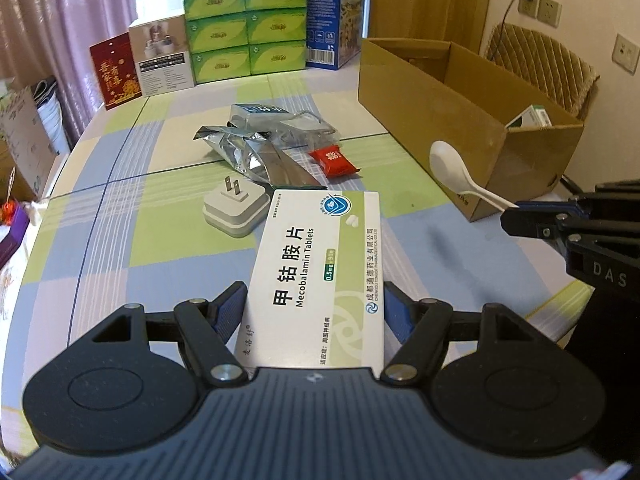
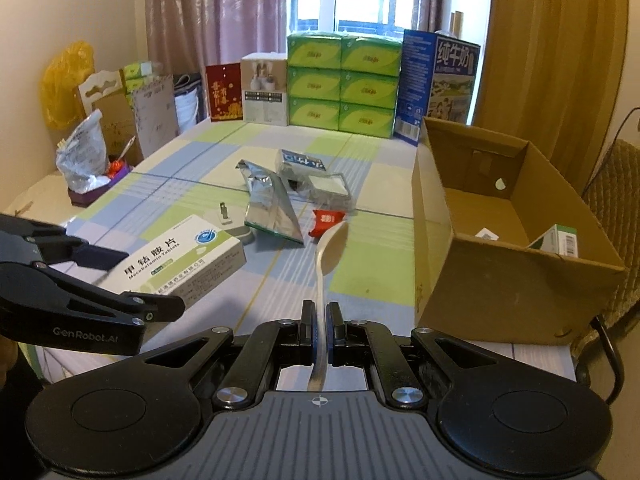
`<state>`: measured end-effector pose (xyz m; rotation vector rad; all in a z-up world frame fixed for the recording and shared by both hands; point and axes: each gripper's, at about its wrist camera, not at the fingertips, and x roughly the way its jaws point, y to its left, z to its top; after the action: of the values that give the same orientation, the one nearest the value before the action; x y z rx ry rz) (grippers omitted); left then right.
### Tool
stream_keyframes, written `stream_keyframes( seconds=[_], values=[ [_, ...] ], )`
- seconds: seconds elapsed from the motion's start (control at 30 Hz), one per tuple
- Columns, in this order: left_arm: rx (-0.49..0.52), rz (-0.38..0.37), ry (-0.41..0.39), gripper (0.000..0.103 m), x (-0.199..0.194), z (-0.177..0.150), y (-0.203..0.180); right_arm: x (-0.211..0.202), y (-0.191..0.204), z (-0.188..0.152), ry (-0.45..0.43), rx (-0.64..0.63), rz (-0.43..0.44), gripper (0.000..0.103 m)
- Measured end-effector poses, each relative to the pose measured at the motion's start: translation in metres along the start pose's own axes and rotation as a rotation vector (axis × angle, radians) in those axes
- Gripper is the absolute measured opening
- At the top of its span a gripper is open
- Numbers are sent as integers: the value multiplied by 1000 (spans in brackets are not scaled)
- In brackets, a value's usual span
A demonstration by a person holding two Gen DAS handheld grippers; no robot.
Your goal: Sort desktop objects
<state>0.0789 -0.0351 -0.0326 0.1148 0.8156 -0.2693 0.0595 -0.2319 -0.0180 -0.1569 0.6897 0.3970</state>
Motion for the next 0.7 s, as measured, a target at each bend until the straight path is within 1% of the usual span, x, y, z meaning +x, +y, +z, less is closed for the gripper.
stream_keyframes(
  seconds=[0.23,0.47,0.7],
  values=[
    [-31,1,-18,68,-16,0,-6,-17,-1,0,-20,23,11,1],
    [-27,-13,-38,68,-28,4,-21,-35,-8,-2,-44,49,10,1],
    [-21,-35,-47,68,-31,10,-37,-56,-17,-4,-77,64,-9,1]
  ],
)
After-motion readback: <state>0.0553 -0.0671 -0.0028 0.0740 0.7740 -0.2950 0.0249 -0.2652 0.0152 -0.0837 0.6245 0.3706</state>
